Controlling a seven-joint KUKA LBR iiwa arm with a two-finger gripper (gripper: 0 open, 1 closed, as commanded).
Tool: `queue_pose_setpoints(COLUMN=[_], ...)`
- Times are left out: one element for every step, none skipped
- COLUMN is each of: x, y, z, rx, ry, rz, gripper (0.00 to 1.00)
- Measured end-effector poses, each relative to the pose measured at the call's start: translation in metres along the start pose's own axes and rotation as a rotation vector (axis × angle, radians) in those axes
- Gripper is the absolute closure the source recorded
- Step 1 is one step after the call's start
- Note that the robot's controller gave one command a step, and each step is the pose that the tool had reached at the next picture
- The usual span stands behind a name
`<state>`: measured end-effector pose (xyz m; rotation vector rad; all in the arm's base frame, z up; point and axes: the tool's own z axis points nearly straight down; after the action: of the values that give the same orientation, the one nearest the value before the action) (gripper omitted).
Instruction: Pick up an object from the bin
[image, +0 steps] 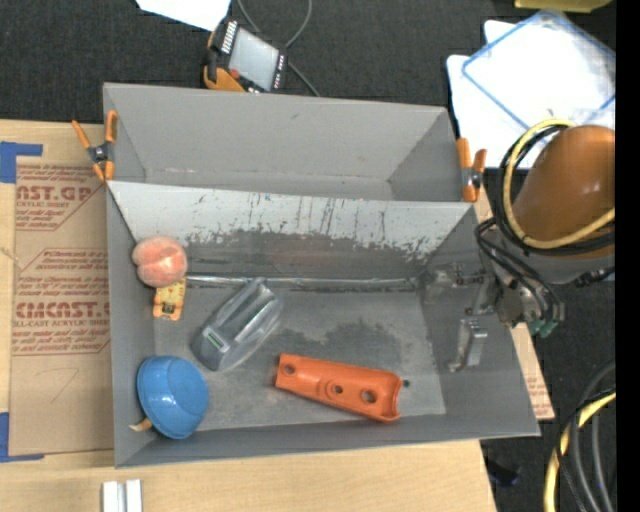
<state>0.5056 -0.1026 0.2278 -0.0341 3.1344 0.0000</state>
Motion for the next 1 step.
queue_pose_setpoints(x=[-0.0111], y=[-0.0046], z=[-0.0212], rx=[0.005], ry=[-0.008], rz=[-0.075], gripper=[0.00])
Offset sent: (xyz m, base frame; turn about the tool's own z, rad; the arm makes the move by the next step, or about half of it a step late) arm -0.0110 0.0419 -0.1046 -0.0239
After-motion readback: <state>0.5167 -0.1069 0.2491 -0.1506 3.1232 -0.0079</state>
